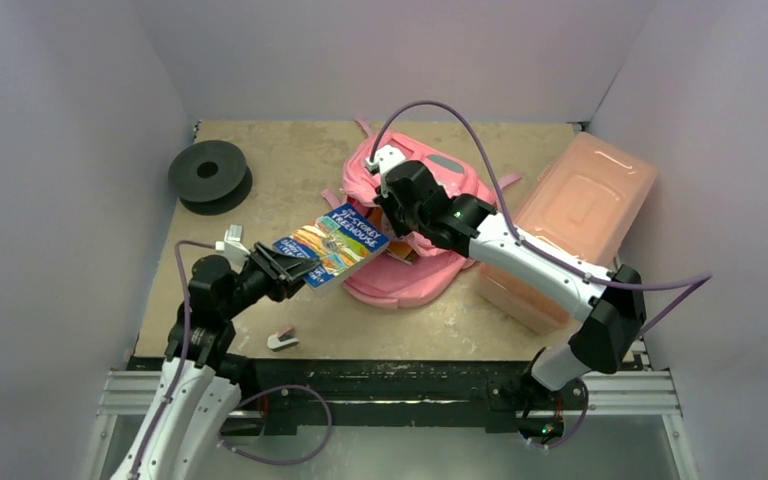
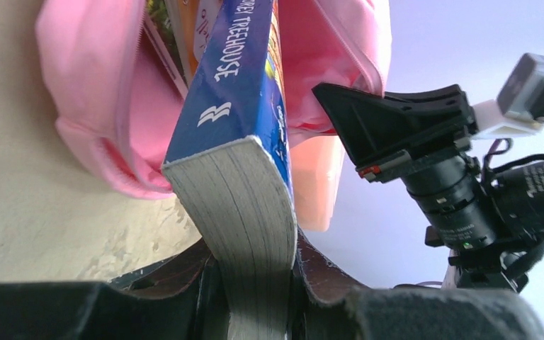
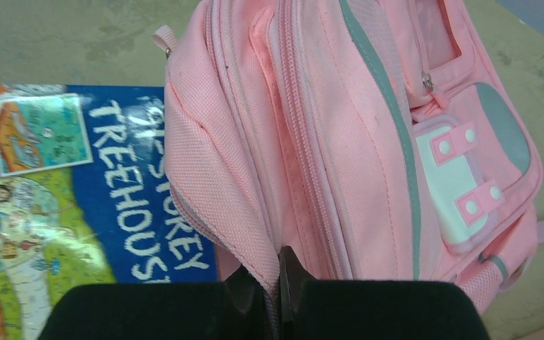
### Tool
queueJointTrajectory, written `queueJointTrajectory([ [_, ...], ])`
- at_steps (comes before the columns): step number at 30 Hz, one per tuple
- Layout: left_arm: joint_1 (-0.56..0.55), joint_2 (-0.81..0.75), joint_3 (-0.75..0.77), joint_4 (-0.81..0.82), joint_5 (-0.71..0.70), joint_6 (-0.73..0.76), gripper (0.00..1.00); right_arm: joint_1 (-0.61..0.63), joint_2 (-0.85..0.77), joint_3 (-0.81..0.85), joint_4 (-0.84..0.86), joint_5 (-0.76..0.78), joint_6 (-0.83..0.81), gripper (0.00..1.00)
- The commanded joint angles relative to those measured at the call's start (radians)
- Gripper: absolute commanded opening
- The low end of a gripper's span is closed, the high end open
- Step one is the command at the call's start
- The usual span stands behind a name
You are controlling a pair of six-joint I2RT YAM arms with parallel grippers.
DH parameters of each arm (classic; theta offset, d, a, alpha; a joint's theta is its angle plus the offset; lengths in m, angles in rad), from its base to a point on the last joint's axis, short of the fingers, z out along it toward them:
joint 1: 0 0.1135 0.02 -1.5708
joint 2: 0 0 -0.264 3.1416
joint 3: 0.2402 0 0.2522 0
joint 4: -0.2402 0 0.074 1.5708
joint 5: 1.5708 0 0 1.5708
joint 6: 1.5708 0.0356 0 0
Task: Pack the student bag
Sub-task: Place the book in the student bag.
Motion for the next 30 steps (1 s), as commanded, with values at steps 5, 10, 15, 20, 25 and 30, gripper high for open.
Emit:
queueJointTrajectory([
  [5, -0.235, 0.328, -0.051, 0.622, -0.216, -0.071, 0.00, 0.014, -0.006, 0.149, 0.157, -0.114, 0.074, 0.00],
  [10, -0.381, 0.682, 0.044, 0.821, -0.468, -0.035, 0.00, 0.014, -0.011, 0.137, 0.166, -0.130, 0.073, 0.00],
  [15, -0.415, 1.012, 0.259, 0.790, -0.614, -0.034, 0.00, 0.012, -0.018, 0.112, 0.171, -0.124, 0.064, 0.00],
  [20, -0.395, 1.107, 0.324, 0.622, -0.553, -0.113, 0.31, 0.011, -0.013, 0.117, 0.147, -0.090, 0.042, 0.00],
  [25, -0.396, 0.999, 0.391, 0.279, -0.473, -0.019, 0.56, 0.009, -0.026, 0.076, 0.171, -0.085, 0.036, 0.00],
  [30, -0.384, 0.788, 0.392, -0.036, -0.470, 0.140, 0.84, 0.006, -0.021, 0.053, 0.177, -0.076, 0.024, 0.00],
])
